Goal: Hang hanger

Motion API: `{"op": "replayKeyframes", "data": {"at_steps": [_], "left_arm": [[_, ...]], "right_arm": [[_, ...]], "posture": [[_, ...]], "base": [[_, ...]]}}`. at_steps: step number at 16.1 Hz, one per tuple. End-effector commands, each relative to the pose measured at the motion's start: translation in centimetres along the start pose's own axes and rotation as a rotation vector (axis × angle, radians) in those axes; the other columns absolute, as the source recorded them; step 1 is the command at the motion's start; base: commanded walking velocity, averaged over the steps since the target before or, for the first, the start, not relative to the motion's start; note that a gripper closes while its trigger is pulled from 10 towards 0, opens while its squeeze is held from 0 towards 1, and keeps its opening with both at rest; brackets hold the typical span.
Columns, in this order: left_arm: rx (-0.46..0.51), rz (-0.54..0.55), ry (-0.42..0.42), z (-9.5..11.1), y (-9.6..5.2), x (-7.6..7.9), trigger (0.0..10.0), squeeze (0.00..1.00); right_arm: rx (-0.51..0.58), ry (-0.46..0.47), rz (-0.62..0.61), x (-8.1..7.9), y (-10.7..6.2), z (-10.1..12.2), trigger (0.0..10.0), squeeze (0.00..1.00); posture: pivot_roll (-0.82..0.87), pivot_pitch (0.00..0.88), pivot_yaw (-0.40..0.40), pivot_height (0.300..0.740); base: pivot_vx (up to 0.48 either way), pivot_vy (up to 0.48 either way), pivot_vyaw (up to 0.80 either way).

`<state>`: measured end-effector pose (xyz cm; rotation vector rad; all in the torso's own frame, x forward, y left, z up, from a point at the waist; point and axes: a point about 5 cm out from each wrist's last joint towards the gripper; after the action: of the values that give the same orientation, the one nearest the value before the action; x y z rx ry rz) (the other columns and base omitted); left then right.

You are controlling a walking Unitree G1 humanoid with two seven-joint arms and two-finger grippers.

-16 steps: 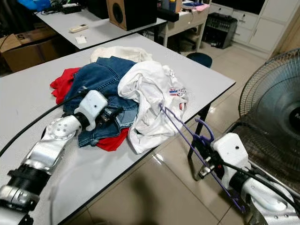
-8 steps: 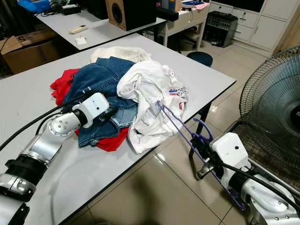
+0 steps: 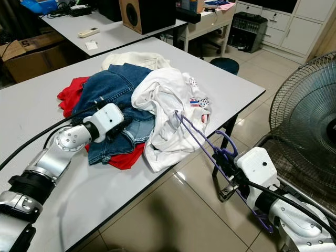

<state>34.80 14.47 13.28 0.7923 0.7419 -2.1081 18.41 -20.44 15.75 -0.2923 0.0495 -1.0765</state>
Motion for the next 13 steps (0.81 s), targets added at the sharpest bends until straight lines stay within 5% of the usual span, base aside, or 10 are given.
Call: {"op": "replayKeyframes", "data": {"at_steps": [1,11,13], "left_arm": [[0.010,0.006,-0.003,0.2,0.0,-0.6,0.0,0.00],[-0.038,0.007,-0.123,-0.9,-0.4,-1.1,0.0,0.00],[-0.011,0.140,-0.272,-0.7,-0.6,-3.2,0.0,0.00]], "right_arm": [[0.022,-0.018,0.014,-0.3,0.1,0.4,10.0,0.00],[0.037,-0.024,0.038,-0.4,0.4,0.4,10.0,0.00],[0.047,-0.023,0.042,-0.5,0.6,0.5,10.0,0.00]], "posture": [[-0.13,0.000,0.077,0.740],[-0.12,0.000,0.080,0.740],[-0.12,0.000,0.084,0.740]], "base": [[0.000,0.000,0.00],[0.000,0.000,0.00],[0.000,0.000,0.00]]}}
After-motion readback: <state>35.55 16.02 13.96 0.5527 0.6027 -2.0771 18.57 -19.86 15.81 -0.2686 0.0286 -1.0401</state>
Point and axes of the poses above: a point about 5 cm out from each wrist's last joint towards the gripper, its own y axis pointing out of the wrist towards the gripper, its own z axis along the axis of the wrist's last joint, x = y × z, and after that the axes turned 10 degrees about y, right-handed
